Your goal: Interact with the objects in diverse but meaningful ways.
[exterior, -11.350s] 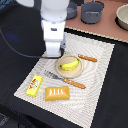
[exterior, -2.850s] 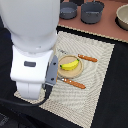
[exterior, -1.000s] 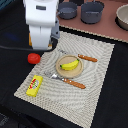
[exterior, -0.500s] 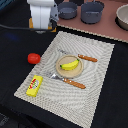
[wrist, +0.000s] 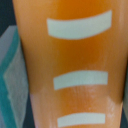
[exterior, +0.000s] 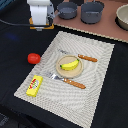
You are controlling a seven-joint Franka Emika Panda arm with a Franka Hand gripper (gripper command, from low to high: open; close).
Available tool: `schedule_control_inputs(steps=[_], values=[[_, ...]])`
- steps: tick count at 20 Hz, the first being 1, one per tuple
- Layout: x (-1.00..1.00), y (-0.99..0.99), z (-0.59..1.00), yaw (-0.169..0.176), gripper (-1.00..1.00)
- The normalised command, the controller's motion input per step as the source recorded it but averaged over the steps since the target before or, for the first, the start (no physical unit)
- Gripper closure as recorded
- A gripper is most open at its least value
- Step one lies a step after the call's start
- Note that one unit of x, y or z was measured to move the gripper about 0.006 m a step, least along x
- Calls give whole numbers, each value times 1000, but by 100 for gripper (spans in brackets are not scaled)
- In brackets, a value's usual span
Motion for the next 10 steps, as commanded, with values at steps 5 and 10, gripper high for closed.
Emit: schedule_control_inputs(steps=[5,10], values=[[-433,35,-585,6,100],[-215,2,-518,2,100]])
